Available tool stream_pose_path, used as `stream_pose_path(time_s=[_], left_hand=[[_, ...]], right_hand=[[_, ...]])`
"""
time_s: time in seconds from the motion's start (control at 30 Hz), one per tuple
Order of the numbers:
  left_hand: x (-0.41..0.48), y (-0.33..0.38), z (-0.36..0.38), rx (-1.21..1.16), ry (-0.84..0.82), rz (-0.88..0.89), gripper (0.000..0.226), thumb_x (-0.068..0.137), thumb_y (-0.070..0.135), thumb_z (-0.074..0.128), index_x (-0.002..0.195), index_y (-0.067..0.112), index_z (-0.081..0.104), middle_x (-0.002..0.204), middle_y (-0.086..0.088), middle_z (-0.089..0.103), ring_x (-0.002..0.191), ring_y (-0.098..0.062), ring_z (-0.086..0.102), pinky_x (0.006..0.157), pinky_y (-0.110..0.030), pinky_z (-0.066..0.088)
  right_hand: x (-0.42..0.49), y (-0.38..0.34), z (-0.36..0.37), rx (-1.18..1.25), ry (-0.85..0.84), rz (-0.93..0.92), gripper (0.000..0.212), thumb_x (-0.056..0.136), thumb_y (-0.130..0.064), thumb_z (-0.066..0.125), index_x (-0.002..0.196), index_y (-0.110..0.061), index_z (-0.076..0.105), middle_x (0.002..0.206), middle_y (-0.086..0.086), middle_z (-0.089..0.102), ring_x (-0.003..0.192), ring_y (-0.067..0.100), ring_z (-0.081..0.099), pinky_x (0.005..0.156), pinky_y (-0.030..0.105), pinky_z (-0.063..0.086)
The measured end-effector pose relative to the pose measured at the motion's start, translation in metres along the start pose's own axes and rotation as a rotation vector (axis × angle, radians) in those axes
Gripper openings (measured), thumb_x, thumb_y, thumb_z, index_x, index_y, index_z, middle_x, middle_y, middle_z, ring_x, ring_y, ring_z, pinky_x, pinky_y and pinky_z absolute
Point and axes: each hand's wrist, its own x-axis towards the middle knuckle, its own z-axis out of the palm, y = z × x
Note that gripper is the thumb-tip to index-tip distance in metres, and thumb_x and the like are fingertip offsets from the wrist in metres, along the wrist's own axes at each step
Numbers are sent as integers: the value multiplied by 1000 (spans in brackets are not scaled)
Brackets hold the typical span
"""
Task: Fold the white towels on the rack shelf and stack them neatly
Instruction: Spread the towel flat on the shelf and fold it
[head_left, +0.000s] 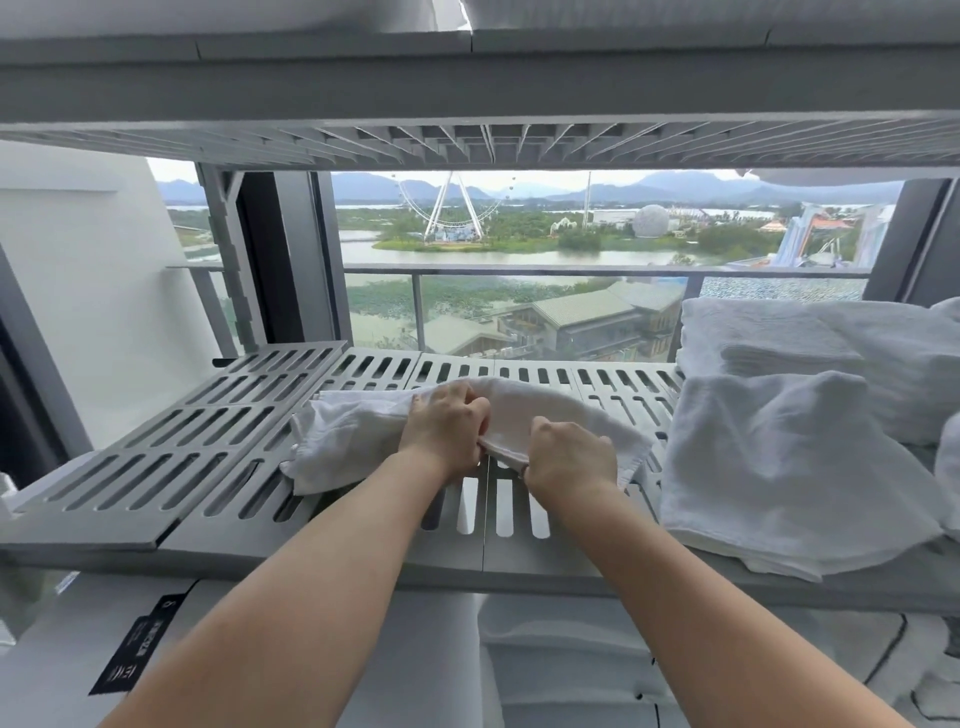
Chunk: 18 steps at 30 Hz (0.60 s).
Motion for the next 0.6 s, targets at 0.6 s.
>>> stream_pose_path(time_s=[0.6], left_hand=[[26, -18, 12, 35, 146, 17, 29, 100, 45, 51, 121, 26, 58, 109, 1, 70, 102, -24, 66, 113, -62, 28]], right_hand=[[56, 13, 11, 92, 357, -26, 23, 88, -14, 52, 101, -15, 71, 98, 5, 70, 88, 28, 68, 65, 28, 39]])
